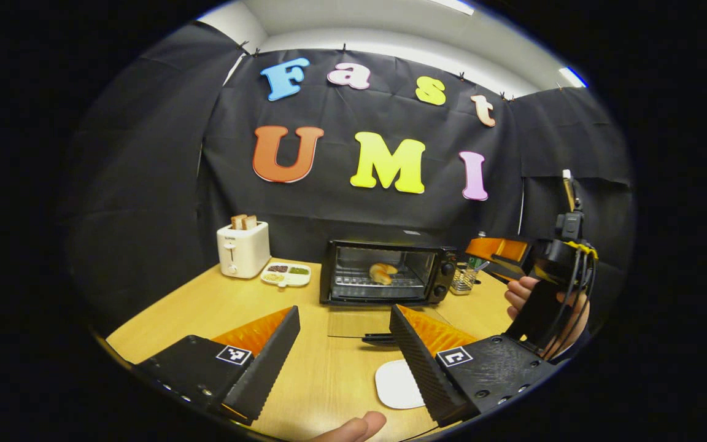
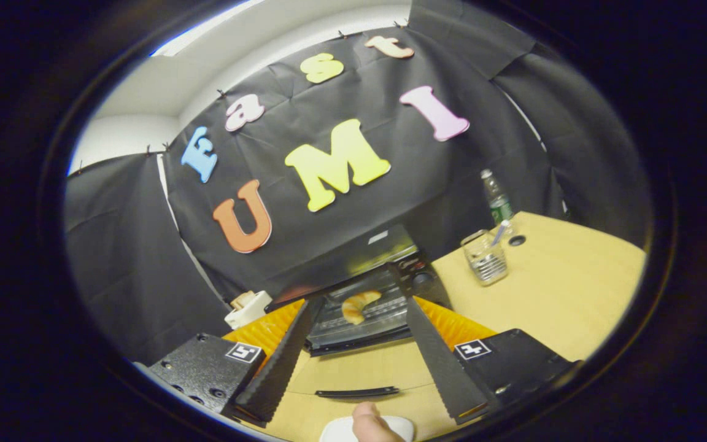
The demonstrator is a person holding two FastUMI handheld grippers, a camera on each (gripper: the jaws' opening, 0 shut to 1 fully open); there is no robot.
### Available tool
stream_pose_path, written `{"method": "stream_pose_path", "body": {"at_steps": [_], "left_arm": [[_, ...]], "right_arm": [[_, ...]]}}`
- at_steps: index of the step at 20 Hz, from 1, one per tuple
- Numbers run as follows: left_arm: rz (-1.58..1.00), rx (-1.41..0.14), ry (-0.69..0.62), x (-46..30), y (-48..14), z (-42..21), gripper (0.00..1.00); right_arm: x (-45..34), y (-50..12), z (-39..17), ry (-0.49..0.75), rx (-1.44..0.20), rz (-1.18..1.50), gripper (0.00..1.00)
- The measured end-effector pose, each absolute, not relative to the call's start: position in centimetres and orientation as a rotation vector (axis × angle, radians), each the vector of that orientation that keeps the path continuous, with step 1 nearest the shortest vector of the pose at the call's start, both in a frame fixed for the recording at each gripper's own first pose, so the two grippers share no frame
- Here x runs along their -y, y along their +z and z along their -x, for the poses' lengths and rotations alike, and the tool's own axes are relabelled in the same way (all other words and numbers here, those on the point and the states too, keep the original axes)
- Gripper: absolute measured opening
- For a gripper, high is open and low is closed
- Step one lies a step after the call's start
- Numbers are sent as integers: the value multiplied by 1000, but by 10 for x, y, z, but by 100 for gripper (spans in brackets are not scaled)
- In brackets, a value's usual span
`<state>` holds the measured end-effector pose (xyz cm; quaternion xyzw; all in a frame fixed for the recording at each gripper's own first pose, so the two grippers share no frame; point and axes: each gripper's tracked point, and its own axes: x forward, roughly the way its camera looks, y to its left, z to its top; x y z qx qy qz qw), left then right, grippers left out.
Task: Open the electric oven with the left hand, put the food in, and close the electric oven.
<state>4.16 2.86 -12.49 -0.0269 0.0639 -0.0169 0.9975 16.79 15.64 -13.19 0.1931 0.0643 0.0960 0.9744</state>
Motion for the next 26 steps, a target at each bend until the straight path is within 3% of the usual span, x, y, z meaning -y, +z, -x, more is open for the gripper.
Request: {"method": "stream_pose_path", "body": {"at_steps": [2, 3, 5, 10, 12, 13, 14, 15, 18, 26], "left_arm": [[62, -141, -58, -13, -134, -53, 94], [54, -147, -71, -4, -141, -59, 94], [35, -167, -83, 10, -156, -71, 94], [36, -286, -125, 48, -214, -103, 94], [-13, -344, -114, 54, -237, -118, 94], [-22, -371, -114, 59, -246, -123, 94], [-24, -398, -114, 63, -255, -131, 94], [-29, -432, -104, 56, -265, -130, 94], [-24, -526, -68, 52, -292, -140, 95], [5, -604, -49, 53, -297, -157, 94]], "right_arm": [[-127, -125, -151, 158, -89, -319, 100], [-113, -123, -143, 142, -75, -275, 94], [-84, -116, -127, 116, -49, -213, 100], [-39, -98, -93, 103, -14, -144, 96], [-31, -92, -81, 112, 2, -130, 99], [-27, -88, -76, 116, 12, -134, 96], [-25, -84, -72, 130, 25, -141, 100], [-26, -81, -66, 142, 34, -147, 96], [-26, -75, -59, 164, 57, -143, 96], [-24, -73, -57, 185, 90, -177, 99]]}}
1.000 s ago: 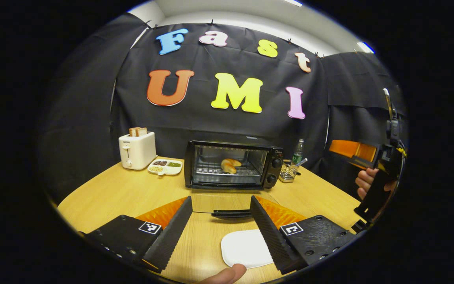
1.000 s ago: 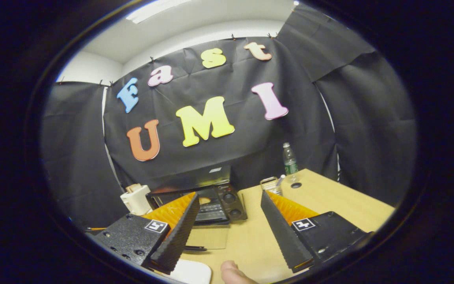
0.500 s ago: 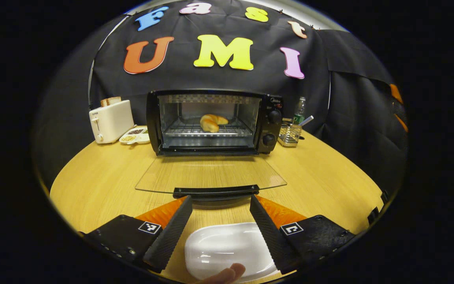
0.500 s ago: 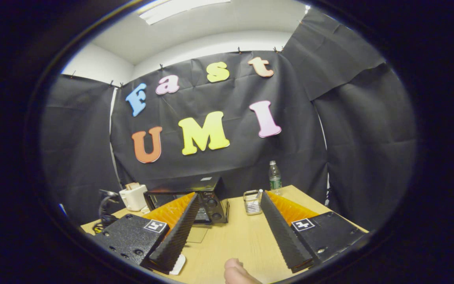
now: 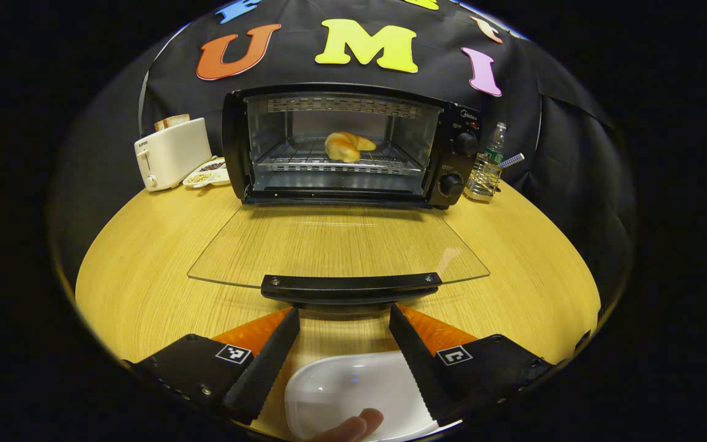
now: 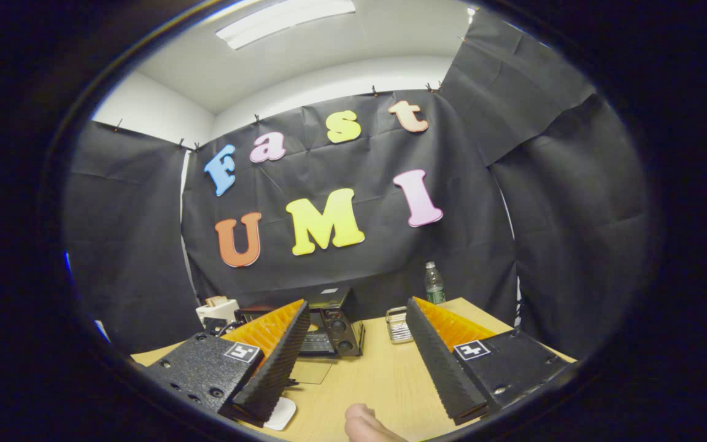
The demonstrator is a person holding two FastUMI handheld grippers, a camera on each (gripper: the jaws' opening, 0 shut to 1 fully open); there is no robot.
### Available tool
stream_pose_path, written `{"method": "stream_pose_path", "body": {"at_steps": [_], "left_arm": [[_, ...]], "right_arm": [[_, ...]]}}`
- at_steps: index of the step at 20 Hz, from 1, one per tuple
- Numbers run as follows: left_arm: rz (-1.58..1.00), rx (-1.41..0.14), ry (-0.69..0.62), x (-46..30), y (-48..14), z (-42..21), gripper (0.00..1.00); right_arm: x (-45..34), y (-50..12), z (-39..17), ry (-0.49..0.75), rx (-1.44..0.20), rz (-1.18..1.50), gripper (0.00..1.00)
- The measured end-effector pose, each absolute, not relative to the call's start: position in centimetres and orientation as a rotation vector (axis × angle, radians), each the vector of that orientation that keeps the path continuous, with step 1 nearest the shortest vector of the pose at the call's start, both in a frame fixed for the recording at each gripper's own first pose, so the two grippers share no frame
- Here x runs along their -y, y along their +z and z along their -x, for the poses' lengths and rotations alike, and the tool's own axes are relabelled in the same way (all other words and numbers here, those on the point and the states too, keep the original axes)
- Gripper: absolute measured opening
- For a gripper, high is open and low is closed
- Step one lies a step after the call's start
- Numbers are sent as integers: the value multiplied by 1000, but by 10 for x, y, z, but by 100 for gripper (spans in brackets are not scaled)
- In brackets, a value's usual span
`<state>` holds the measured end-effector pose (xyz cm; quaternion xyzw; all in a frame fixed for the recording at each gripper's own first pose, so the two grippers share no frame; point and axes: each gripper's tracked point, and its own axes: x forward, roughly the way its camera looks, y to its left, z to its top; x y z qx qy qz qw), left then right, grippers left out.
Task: Open the electric oven with the left hand, put the food in, and close the electric oven.
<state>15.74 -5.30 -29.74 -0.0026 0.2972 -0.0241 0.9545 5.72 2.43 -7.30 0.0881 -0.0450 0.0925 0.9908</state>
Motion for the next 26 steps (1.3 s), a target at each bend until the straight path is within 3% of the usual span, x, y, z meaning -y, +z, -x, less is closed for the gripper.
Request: {"method": "stream_pose_path", "body": {"at_steps": [12, 20, 22, 26], "left_arm": [[-16, -455, -46, 58, -207, -198, 96], [-16, -355, -44, 51, -155, -257, 96], [-15, -353, -37, 44, -152, -273, 95], [1, -392, -33, 36, -156, -289, 95]], "right_arm": [[-38, -68, -58, 250, 99, -188, 97], [-7, -70, -62, 184, 99, -162, 100], [0, -72, -62, 167, 99, -161, 96], [8, -81, -58, 137, 79, -168, 100]]}}
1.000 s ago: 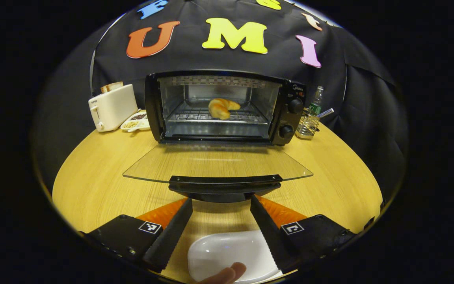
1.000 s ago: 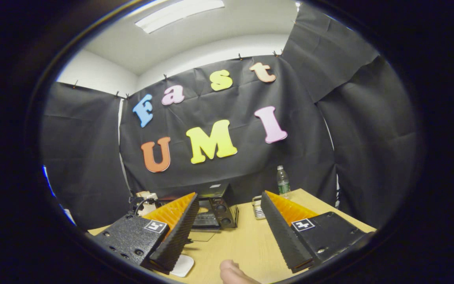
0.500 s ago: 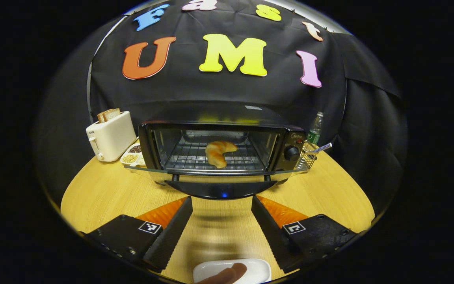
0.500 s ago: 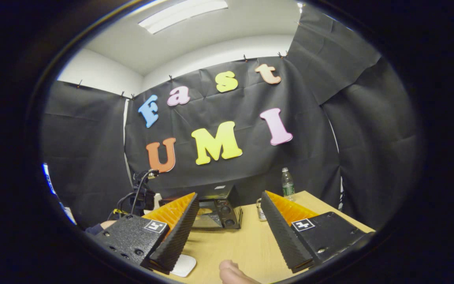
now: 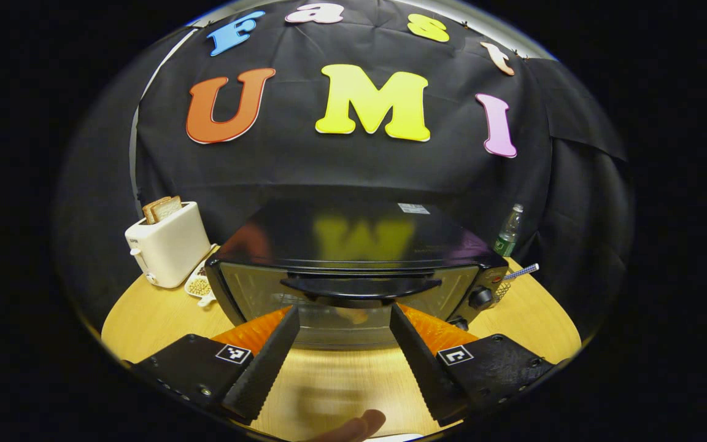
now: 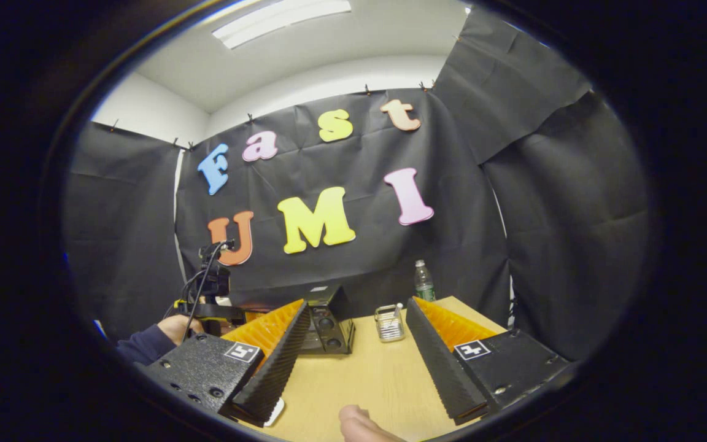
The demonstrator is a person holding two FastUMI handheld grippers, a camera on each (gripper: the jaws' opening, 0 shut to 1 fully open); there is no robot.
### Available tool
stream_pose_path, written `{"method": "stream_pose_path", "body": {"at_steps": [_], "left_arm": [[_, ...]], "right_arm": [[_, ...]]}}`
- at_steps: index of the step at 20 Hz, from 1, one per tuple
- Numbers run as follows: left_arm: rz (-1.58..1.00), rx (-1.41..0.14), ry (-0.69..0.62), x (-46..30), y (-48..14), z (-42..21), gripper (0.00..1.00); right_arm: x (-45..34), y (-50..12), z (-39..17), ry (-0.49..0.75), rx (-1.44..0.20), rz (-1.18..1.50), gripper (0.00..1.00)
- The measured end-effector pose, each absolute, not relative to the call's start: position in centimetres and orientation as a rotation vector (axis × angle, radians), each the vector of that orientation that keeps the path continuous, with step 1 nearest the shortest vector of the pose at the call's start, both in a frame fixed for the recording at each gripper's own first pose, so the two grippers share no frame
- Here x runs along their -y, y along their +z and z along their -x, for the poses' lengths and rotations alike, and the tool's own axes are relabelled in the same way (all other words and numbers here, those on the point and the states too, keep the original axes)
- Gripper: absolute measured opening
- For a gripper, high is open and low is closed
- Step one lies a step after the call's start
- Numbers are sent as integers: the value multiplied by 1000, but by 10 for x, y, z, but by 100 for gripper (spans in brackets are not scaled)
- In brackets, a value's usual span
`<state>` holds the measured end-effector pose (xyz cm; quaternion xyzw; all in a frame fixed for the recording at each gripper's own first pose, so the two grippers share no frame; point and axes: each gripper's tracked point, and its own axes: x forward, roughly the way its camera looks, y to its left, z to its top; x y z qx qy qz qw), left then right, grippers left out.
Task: Open the electric oven with the left hand, put the food in, and close the electric oven.
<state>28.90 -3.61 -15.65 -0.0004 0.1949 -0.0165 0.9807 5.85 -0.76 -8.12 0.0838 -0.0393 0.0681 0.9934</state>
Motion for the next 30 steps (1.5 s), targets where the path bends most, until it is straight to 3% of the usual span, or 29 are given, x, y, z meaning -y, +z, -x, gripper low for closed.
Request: {"method": "stream_pose_path", "body": {"at_steps": [5, 17, 21, 26, 27, 28, 30], "left_arm": [[-44, -313, -48, 32, -128, -250, 95], [-85, 10, 32, -20, -10, -45, 94], [-116, 96, 89, -36, 5, 20, 94], [-152, 186, 47, -27, 9, 91, 94], [-149, 192, 35, -25, 5, 100, 84], [-145, 190, 25, -23, 0, 107, 96], [-137, 171, 33, -26, -11, 111, 96]], "right_arm": [[3, -85, -51, 126, 48, -171, 96], [-19, -39, -17, 151, 80, -122, 96], [-19, -12, 19, 118, 101, -69, 96], [-14, -6, 74, 70, 121, -44, 100], [-14, -12, 82, 69, 115, -46, 100], [-14, -16, 87, 68, 109, -44, 100], [-22, -21, 95, 89, 105, -15, 100]]}}
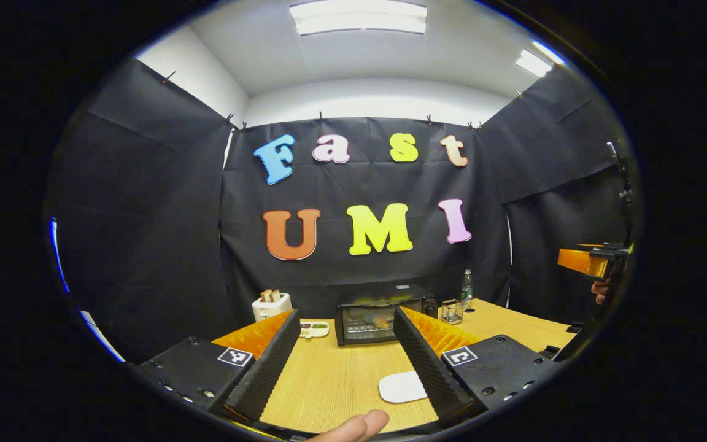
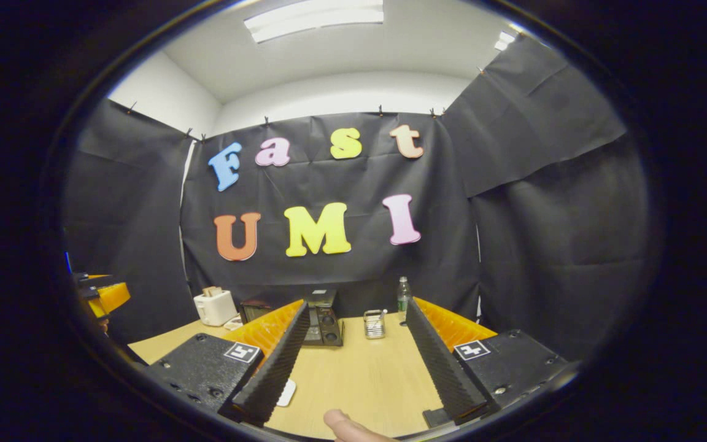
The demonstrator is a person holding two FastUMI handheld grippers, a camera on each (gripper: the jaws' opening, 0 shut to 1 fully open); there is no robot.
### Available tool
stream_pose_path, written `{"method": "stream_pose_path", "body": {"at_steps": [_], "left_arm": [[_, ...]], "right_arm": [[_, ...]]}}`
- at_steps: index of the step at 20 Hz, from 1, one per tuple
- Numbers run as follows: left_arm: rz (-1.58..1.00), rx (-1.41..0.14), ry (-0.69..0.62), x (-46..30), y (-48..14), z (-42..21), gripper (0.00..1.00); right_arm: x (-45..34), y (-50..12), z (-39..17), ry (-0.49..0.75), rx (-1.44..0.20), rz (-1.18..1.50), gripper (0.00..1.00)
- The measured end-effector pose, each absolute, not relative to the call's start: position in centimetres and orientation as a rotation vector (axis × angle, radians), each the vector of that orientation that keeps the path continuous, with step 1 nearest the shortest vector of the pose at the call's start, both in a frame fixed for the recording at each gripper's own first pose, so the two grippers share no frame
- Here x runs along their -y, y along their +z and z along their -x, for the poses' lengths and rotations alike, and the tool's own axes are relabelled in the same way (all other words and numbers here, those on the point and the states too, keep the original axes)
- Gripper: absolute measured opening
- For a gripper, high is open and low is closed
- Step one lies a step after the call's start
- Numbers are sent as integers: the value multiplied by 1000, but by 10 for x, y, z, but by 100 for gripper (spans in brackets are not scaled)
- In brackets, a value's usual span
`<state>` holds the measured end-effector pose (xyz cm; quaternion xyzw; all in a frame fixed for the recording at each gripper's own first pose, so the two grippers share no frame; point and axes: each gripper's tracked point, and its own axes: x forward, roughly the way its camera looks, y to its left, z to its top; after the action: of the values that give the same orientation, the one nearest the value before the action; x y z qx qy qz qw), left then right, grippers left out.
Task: Open the electric oven with the left hand, put the food in, and close the electric oven.
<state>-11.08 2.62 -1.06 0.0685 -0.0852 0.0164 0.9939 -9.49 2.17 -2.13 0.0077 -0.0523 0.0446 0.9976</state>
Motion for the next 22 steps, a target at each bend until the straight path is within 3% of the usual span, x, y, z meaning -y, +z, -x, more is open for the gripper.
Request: {"method": "stream_pose_path", "body": {"at_steps": [1, 4, 22], "left_arm": [[-132, 161, 45, -30, -15, 110, 96], [-129, 122, 54, -31, -28, 99, 96], [-141, 108, -2, -10, -40, 90, 97]], "right_arm": [[-25, -21, 97, 97, 110, -3, 96], [-33, -20, 101, 114, 138, 10, 100], [-39, -32, 106, 121, 152, 34, 100]]}}
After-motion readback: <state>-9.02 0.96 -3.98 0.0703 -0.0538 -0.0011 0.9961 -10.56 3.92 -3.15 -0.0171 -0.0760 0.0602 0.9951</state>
